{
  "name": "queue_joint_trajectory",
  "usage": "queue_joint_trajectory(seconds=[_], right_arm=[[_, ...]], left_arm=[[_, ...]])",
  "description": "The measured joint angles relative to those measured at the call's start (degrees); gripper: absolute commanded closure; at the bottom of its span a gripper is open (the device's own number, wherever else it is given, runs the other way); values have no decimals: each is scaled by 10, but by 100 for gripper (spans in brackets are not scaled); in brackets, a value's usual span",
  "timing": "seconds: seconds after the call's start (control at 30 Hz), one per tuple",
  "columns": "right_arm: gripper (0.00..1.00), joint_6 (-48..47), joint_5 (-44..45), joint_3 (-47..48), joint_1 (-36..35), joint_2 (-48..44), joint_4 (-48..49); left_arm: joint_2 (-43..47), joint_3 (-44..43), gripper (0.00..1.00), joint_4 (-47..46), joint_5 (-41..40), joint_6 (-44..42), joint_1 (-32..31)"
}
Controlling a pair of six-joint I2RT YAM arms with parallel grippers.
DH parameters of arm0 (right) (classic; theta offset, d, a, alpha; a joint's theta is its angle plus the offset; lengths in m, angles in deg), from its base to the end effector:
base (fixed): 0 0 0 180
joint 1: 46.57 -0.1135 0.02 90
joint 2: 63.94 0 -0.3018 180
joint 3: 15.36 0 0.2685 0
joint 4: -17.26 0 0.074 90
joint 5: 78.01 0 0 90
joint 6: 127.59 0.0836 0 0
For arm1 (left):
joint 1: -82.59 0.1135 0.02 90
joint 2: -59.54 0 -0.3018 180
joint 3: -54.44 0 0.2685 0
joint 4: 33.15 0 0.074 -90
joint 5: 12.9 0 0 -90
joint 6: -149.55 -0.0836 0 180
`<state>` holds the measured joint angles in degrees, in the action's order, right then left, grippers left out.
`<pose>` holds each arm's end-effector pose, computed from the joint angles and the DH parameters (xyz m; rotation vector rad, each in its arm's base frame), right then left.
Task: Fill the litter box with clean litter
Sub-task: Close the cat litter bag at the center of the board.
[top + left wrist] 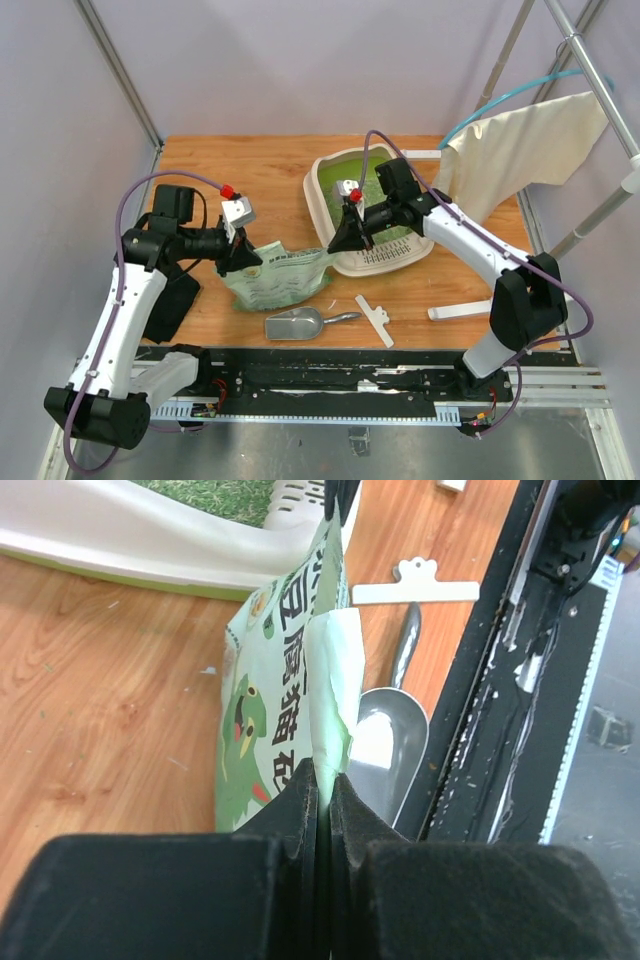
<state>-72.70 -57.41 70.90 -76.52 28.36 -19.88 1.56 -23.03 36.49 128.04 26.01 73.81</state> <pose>0.2854 0.2548 0.3160 -1.5450 1.3327 1.3139 0.1821 -0.0938 0.3617 1.1275 1.8798 -0.8371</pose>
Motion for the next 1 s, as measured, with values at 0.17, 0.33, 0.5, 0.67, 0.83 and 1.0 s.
queue_joint_trajectory(seconds=[0.17, 0.33, 0.5, 0.67, 0.83, 1.0], right_arm=[[86, -5, 5, -7, 3, -22, -7], [31, -5, 5, -7, 3, -25, -8], [1, -14, 17, 3, -21, -26, -5], [2, -29, 68, 10, -80, -37, 16], [2, -35, 149, 10, -143, -36, 56], [2, -37, 189, 16, -166, -15, 77]], left_arm=[[7, 0, 100, 22, 2, -53, 0], [-5, -4, 100, 39, 27, -87, 0], [-6, -4, 100, 45, 33, -93, 0], [-6, -4, 99, 46, 33, -88, 0], [-5, -4, 100, 44, 31, -80, 0], [0, -4, 99, 40, 22, -71, 0]])
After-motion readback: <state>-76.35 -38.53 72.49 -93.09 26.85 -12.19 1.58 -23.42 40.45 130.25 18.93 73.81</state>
